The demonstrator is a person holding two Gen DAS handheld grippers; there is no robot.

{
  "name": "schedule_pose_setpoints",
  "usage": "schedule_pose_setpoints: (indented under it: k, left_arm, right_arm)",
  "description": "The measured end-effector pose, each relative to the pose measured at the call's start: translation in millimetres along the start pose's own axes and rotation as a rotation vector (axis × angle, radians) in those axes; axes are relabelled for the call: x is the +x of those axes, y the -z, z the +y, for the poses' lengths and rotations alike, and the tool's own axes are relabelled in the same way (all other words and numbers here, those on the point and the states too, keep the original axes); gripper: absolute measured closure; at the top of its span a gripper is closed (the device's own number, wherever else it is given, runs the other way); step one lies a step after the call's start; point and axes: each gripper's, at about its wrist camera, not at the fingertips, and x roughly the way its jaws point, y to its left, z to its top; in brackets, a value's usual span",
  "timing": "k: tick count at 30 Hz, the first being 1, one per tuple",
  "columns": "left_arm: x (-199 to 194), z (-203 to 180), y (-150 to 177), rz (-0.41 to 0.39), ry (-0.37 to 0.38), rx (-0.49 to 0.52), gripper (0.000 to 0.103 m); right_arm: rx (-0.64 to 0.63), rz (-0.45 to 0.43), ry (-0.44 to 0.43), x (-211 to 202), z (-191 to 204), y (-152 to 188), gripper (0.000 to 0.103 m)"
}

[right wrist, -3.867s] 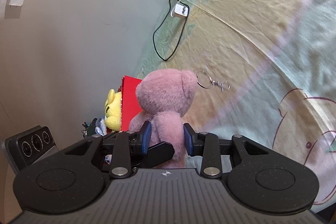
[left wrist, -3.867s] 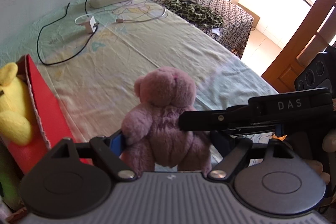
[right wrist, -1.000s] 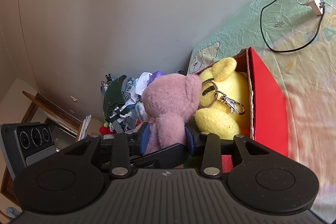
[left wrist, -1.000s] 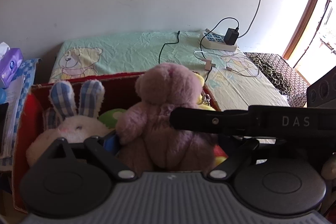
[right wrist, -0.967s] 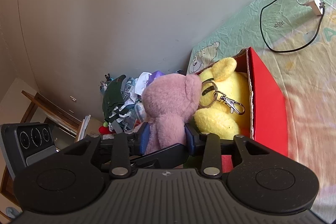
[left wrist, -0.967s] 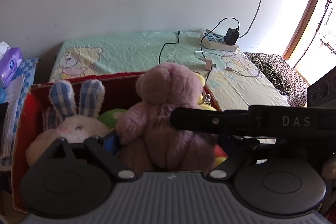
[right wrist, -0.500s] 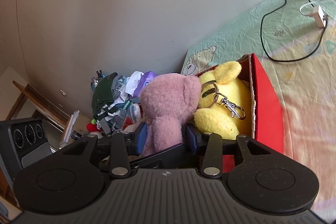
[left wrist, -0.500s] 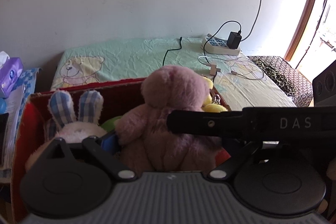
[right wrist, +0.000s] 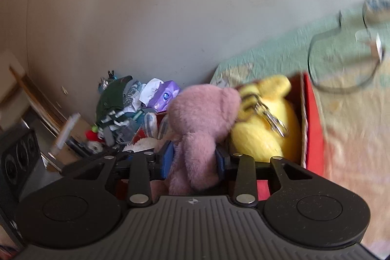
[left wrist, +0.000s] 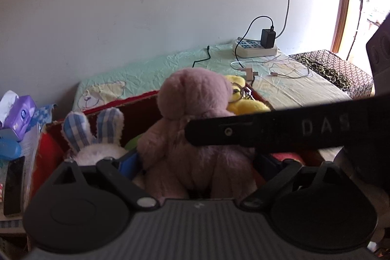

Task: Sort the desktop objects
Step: 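Lower the pink teddy bear into the red box beside the tiger, then press the teddy bear down into the box with the right gripper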

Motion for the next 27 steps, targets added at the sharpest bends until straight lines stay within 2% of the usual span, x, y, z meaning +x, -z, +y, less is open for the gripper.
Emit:
schedule_pose_setpoints:
  k: [2, 4, 10, 19, 27]
  left_arm:
    - [-2, 2, 1, 0.002, -0.001, 0.0, 0.011]
    - [-3, 2, 3, 0.0, -0.011, 0.005, 0.012]
    - [3, 2, 3, -0.002, -0.046, 0.013, 0.013]
    - [9, 8, 0, 0.0, -0.076, 0.013, 0.013]
    - [11, -1, 1, 0.015, -0.038, 0.039, 0.009]
  right_arm:
    - [-0.134, 0.011, 0.04, 4, 17, -1, 0.064]
    - [-0.161, 0.029, 0.04, 8, 19, -3, 0.064]
    - [-0.09, 0.062, -0.016, 20, -2, -11, 0.064]
    - [-0.02, 0.085, -0.073, 27, -11, -13, 0.064]
    - [0.05, 0.04, -0.026, 3, -16, -3, 0.058]
